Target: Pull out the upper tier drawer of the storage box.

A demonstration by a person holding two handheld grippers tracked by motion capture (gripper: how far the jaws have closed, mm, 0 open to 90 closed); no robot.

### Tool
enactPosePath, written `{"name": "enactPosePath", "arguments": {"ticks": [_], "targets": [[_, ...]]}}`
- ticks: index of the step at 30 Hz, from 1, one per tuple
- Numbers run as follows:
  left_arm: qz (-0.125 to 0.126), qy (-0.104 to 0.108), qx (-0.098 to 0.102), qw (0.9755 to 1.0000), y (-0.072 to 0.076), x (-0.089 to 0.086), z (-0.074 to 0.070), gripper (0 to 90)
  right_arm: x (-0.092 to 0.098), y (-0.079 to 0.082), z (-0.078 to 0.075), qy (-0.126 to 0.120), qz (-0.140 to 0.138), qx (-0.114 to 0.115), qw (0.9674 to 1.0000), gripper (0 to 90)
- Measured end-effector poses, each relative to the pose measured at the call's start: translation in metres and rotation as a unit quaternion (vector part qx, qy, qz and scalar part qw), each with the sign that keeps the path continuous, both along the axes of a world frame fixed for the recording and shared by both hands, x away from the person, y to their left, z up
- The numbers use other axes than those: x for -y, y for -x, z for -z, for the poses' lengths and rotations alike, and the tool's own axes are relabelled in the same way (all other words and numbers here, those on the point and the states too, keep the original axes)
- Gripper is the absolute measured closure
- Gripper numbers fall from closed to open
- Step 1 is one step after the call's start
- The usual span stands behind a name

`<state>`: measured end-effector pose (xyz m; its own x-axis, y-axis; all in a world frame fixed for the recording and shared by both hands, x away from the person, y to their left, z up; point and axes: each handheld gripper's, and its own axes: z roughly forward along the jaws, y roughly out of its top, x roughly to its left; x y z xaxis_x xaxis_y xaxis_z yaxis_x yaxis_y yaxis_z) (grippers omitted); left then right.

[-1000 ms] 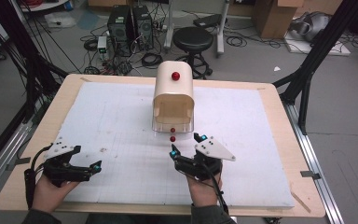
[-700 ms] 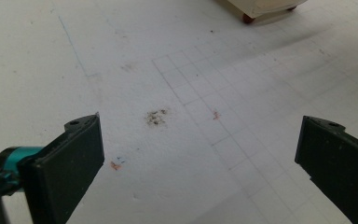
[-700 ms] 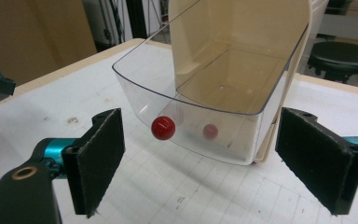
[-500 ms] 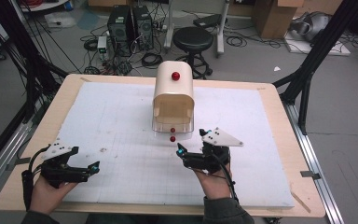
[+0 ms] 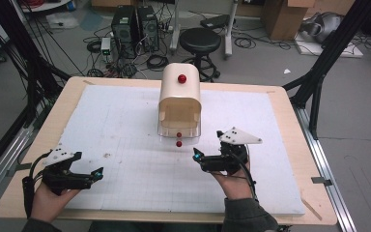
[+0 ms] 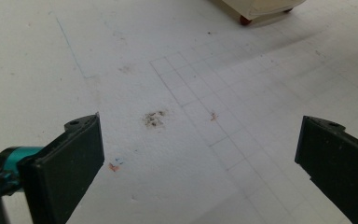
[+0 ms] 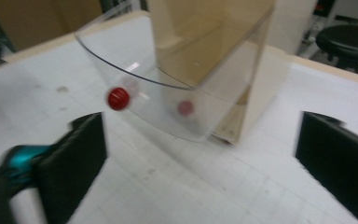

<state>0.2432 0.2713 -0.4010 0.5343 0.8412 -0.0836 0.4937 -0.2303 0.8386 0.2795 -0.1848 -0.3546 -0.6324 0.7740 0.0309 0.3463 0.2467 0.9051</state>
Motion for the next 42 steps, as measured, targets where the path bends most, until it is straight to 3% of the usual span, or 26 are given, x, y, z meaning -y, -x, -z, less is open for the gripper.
{"name": "enactPosePath", "arguments": {"ticks": [2,13,42], "targets": [[0.001,-0.002,-0.001,1.0,0.0,0.0,0.0,1.7,0.006,-0.005,0.003,0.005,-0.002,-0.011,0.9999,0.3],[0.001,-0.001,-0.001,1.0,0.0,-0.001,0.0,1.7,0.021,-0.017,0.012,0.021,-0.005,-0.027,0.9994,0.2],[0.003,0.002,-0.002,1.0,0.0,0.0,0.001,1.7,0.07,-0.006,0.035,0.025,0.035,-0.046,0.998,0.3]]}}
